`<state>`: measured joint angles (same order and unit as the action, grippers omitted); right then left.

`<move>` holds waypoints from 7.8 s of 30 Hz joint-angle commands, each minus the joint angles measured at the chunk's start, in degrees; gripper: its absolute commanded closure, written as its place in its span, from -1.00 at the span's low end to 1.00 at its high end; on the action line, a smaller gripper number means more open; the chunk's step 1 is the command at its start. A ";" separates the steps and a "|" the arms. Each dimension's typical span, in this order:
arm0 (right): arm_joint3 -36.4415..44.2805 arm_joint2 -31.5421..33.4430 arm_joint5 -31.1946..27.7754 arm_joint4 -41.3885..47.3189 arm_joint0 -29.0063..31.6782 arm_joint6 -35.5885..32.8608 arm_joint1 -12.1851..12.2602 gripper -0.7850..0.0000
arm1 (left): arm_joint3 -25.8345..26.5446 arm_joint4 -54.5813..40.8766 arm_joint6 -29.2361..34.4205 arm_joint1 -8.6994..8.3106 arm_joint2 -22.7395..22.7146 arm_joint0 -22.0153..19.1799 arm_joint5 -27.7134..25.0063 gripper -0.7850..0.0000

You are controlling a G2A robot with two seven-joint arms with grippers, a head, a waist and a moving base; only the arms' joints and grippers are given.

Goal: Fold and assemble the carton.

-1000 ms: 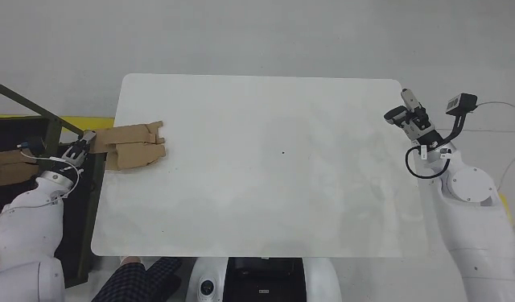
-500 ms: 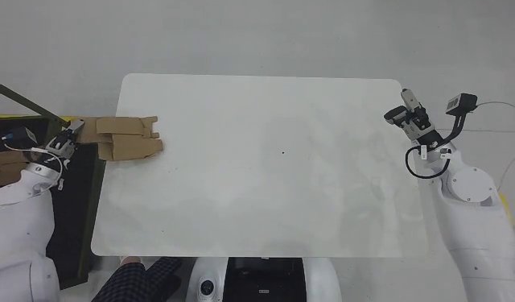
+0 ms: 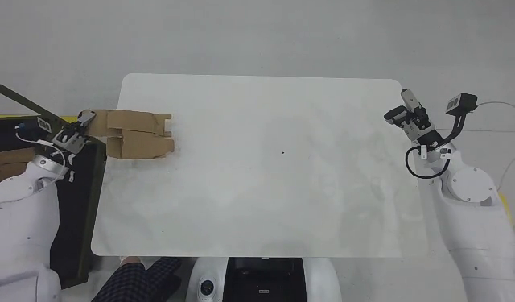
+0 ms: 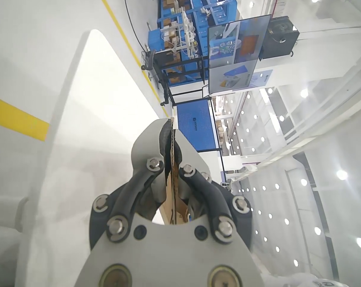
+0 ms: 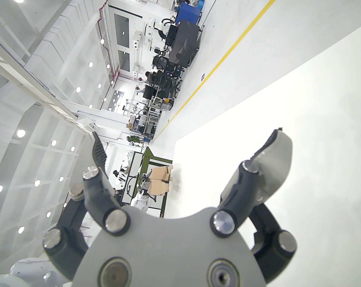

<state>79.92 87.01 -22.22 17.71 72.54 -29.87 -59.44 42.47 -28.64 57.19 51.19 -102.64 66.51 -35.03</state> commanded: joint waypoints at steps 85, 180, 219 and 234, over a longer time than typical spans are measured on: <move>0.00 0.00 0.00 0.00 0.00 0.00 0.00 -1.00 | 14.84 2.03 -8.81 15.80 49.75 -21.42 9.90 1.00; -31.68 -26.53 -5.79 16.49 -24.69 -46.40 -6.63 -0.76 | 9.69 -0.51 -4.11 19.18 54.10 -26.53 8.44 1.00; -26.32 -25.16 -0.96 21.58 -21.64 -51.23 -4.77 1.00 | 9.69 -0.51 -4.11 19.18 54.10 -26.53 8.44 -0.58; -28.54 -22.31 -3.68 24.72 -20.28 -48.38 -4.46 1.00 | 9.69 -0.51 -4.11 19.18 54.10 -26.53 8.44 -1.00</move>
<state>51.65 64.43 -25.39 42.42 52.16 -78.85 -63.92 52.16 -29.16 53.08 70.37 -48.54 39.98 -26.58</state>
